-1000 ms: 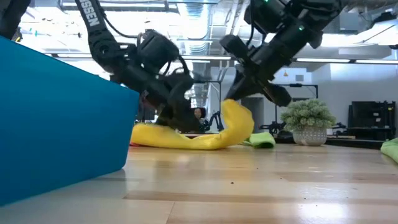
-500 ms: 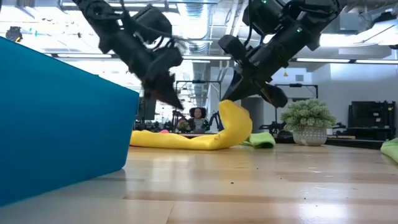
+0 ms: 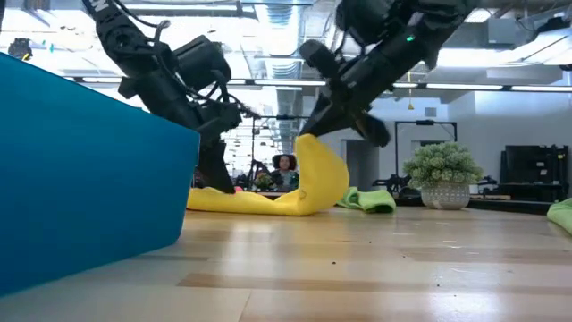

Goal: Fold microfiber towels
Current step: Fold the yellow microfiber towel

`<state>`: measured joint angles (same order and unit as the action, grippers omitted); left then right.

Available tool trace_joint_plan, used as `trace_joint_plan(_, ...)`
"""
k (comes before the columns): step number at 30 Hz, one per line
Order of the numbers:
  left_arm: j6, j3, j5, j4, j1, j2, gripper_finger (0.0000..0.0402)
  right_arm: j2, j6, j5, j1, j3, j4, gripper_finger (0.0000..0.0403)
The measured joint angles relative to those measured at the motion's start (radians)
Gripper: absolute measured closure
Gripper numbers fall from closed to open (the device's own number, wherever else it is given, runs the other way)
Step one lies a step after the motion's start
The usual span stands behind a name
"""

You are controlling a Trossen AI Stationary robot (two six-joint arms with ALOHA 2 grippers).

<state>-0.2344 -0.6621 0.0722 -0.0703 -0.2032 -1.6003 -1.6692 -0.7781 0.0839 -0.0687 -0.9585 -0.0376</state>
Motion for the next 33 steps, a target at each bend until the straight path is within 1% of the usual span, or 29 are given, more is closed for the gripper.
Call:
trace_joint_plan(3, -0.004, 0.000, -0.004, -0.035, 0.000, -0.025, 0.0401, -0.057, 0.035, -0.017, 0.001, -0.048, 0.004, 0.0393)
trace_joint_plan(7, -0.004, -0.001, -0.008, -0.088, 0.000, -0.041, 0.0401, -0.091, 0.088, -0.054, 0.000, -0.117, 0.005, 0.0393)
trace_joint_plan(10, -0.005, -0.001, -0.007, -0.128, 0.000, -0.058, 0.0401, -0.114, 0.121, -0.061, -0.006, -0.163, 0.002, 0.0393)
trace_joint_plan(11, -0.005, 0.001, -0.008, -0.125, 0.000, -0.060, 0.0401, -0.117, 0.129, -0.063, -0.009, -0.171, 0.016, 0.0393)
trace_joint_plan(13, -0.009, -0.003, -0.010, -0.174, 0.000, -0.083, 0.0401, -0.121, 0.146, -0.077, -0.016, -0.191, 0.038, 0.0393)
trace_joint_plan(18, -0.035, -0.014, -0.040, -0.171, 0.000, -0.092, 0.0401, -0.119, 0.160, -0.082, -0.026, -0.195, 0.064, 0.0393)
trace_joint_plan(22, -0.038, -0.049, -0.068, -0.066, -0.001, 0.006, 0.0401, -0.119, 0.161, -0.086, -0.034, -0.196, 0.060, 0.0391)
trace_joint_plan(27, -0.002, -0.072, -0.057, 0.165, -0.002, 0.185, 0.0401, -0.119, 0.176, -0.086, -0.030, -0.196, 0.056, 0.0391)
trace_joint_plan(30, 0.010, -0.071, 0.015, 0.329, 0.000, 0.280, 0.0401, -0.119, 0.185, -0.087, -0.030, -0.196, 0.051, 0.0391)
trace_joint_plan(31, 0.009, -0.055, 0.045, 0.362, 0.000, 0.303, 0.0401, -0.119, 0.190, -0.087, -0.030, -0.196, 0.050, 0.0391)
trace_joint_plan(33, -0.010, -0.004, 0.064, 0.332, -0.001, 0.331, 0.0401, -0.119, 0.205, -0.086, -0.030, -0.196, 0.043, 0.0391)
